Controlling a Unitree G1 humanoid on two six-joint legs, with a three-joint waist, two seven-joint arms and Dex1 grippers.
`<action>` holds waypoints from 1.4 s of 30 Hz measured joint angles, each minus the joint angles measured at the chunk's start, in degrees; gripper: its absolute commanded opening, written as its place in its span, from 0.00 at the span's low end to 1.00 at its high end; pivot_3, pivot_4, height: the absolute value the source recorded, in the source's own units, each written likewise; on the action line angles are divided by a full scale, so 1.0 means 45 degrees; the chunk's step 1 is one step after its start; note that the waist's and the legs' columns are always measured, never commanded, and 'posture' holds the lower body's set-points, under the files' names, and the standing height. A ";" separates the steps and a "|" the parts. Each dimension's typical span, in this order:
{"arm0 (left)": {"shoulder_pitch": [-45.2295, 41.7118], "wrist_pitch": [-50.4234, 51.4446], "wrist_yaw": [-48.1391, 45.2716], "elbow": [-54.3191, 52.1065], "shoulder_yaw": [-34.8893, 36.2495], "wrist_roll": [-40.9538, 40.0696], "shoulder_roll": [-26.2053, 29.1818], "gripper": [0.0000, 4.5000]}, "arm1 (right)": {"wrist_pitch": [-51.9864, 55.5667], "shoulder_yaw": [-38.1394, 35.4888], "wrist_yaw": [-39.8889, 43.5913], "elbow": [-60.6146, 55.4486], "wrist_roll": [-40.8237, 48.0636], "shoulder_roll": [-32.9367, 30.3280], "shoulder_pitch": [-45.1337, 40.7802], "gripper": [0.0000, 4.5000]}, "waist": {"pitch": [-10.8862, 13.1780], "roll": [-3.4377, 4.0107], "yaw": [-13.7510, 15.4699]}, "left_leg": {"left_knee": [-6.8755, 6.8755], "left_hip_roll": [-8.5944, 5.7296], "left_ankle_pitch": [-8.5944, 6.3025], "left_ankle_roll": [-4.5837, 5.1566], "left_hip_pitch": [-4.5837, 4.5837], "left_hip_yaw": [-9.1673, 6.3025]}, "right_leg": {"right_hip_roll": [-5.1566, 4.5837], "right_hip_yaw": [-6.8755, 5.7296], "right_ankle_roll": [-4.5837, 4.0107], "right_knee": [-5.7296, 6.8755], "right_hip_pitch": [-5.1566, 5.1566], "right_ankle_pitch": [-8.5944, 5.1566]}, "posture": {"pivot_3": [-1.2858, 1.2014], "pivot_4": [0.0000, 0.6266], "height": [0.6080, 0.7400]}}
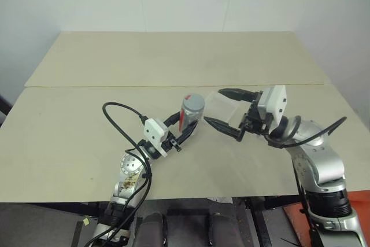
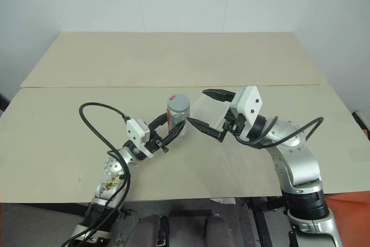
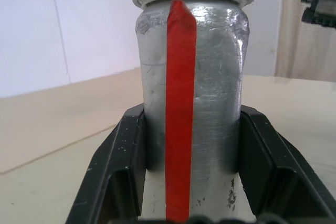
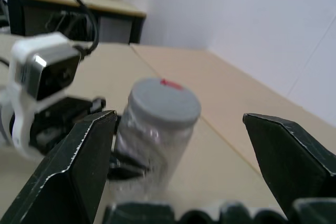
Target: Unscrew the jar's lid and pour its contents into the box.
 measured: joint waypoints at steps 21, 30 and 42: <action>-0.0098 -0.0296 0.0146 0.0250 -0.0115 0.0019 -0.0214 0.45 | 0.0146 0.1737 -0.1824 0.1971 -0.1653 0.2309 -0.2087 1.00 | 0.0000 0.0001 0.0010 | 0.0000 -0.0001 0.0000 0.0000 -0.0006 0.0005 | -0.0003 -0.0005 0.0000 -0.0003 -0.0004 0.0000 | 0.52 0.24 1.00; -0.0116 -0.0297 0.0110 0.0287 -0.0111 -0.0011 -0.0220 0.45 | 0.0146 0.1631 -0.1763 0.1612 -0.1601 0.1829 -0.1494 1.00 | -0.0001 0.0001 0.0008 | 0.0000 0.0000 0.0000 0.0000 -0.0006 0.0005 | -0.0002 -0.0005 0.0000 -0.0004 -0.0005 0.0000 | 0.52 0.24 1.00; -0.0380 -0.0323 -0.0052 0.0518 -0.0043 -0.0143 -0.0174 0.45 | 0.0126 0.1145 -0.1397 0.1281 -0.1346 0.1242 -0.1045 1.00 | 0.0000 0.0000 0.0009 | 0.0000 -0.0001 0.0000 0.0000 -0.0007 0.0006 | -0.0002 -0.0005 0.0001 -0.0006 -0.0004 0.0000 | 0.52 0.24 1.00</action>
